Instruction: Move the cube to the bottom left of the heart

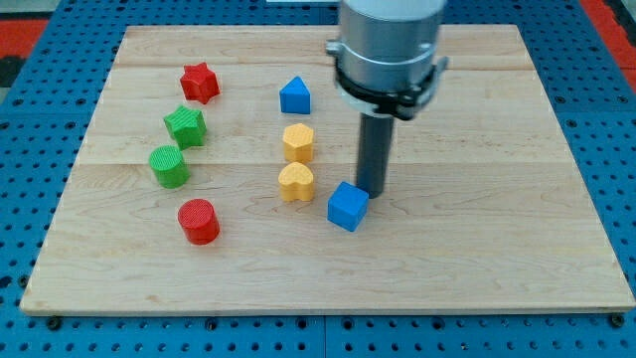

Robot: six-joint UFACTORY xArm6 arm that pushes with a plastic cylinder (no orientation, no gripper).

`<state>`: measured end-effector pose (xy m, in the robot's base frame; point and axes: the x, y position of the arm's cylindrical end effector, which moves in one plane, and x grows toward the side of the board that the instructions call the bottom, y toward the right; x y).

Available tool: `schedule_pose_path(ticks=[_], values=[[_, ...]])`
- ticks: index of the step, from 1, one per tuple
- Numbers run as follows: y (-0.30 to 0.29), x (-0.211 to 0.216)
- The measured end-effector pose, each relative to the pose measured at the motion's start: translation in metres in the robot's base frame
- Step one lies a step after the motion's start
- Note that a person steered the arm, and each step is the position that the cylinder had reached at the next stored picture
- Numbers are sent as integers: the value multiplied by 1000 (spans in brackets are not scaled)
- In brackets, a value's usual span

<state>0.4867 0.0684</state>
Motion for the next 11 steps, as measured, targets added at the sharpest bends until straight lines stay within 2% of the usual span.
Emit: schedule_pose_path(ticks=[1, 2, 5, 6, 7, 8, 11], values=[[20, 16], [13, 19], [-58, 46], [7, 32], [2, -19], [-28, -15], [-87, 57]])
